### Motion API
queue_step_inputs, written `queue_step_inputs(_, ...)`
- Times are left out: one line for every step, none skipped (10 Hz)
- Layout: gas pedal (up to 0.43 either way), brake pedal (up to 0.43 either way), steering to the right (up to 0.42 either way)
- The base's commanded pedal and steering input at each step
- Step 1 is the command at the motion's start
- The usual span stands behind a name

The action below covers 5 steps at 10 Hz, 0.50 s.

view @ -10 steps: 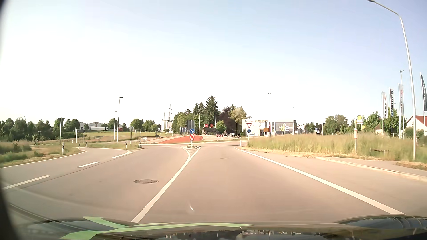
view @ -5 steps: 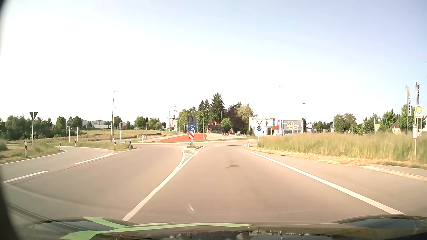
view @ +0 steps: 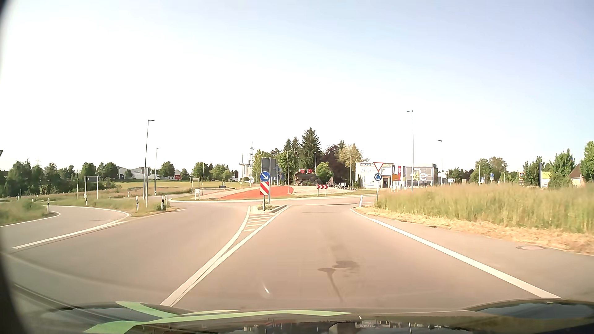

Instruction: Follow the waypoints while adhering to traffic rules and regulations

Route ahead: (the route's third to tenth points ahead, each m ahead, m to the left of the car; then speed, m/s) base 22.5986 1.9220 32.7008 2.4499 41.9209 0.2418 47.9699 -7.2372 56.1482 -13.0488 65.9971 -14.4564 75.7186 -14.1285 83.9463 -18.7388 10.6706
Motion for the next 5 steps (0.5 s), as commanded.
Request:
queue_step_inputs(0.0,0.055,-0.02)
queue_step_inputs(0.0,0.061,-0.02)
queue_step_inputs(0.0,0.061,-0.019)
queue_step_inputs(0.0,0.061,-0.019)
queue_step_inputs(0.0,0.055,-0.018)
